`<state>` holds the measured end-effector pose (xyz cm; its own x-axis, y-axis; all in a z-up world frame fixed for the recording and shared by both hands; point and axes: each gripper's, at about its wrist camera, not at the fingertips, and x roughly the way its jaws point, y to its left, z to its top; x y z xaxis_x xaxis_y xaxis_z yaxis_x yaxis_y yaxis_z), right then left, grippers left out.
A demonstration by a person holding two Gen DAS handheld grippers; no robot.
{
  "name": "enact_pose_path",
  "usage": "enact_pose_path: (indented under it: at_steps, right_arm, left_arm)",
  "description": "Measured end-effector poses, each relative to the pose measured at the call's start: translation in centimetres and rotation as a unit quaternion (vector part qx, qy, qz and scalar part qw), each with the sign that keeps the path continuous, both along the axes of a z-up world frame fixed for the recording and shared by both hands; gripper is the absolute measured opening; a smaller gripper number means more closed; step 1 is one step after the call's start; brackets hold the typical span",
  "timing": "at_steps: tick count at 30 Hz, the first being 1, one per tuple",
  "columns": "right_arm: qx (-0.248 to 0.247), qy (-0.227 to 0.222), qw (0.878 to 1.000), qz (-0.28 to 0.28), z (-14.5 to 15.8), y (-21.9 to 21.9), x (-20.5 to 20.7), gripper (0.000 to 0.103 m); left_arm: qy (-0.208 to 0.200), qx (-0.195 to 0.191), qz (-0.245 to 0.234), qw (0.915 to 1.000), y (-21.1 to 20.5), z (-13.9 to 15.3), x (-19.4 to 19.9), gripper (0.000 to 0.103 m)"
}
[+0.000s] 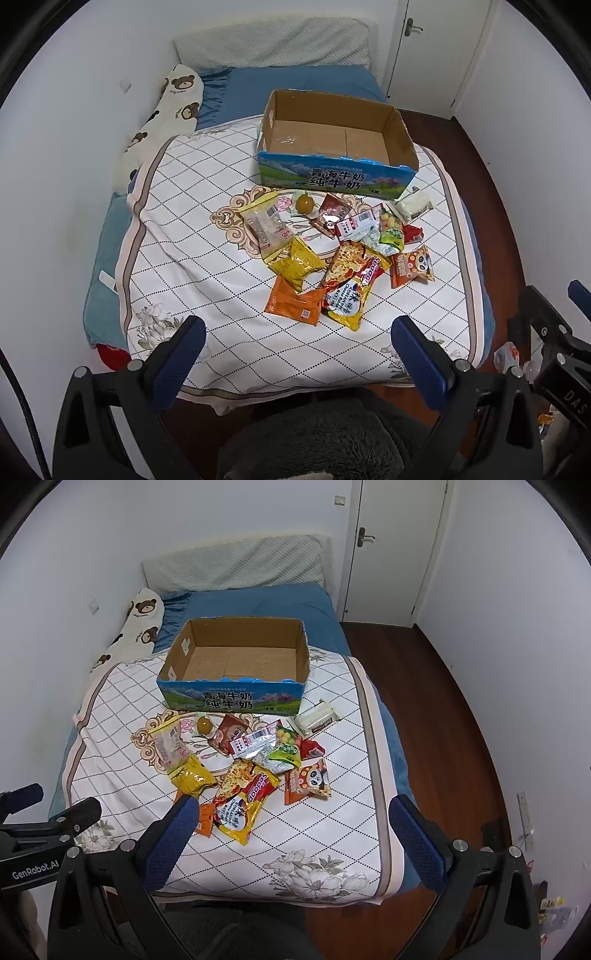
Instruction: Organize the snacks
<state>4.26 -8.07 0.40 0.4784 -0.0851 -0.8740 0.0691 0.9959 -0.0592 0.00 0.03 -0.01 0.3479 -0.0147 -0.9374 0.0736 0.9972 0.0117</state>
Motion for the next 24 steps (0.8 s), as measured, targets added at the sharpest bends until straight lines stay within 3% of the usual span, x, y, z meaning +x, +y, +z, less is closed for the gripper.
enact_pose_path:
  at_steps: [24]
  right_arm:
    - [-0.005,0.008,1.000,-0.001,-0.3,0.5,0.0,0.103]
  left_arm:
    - [-0.002,-0.001,0.000,1.0000,1.1,-0.2,0.5,0.103]
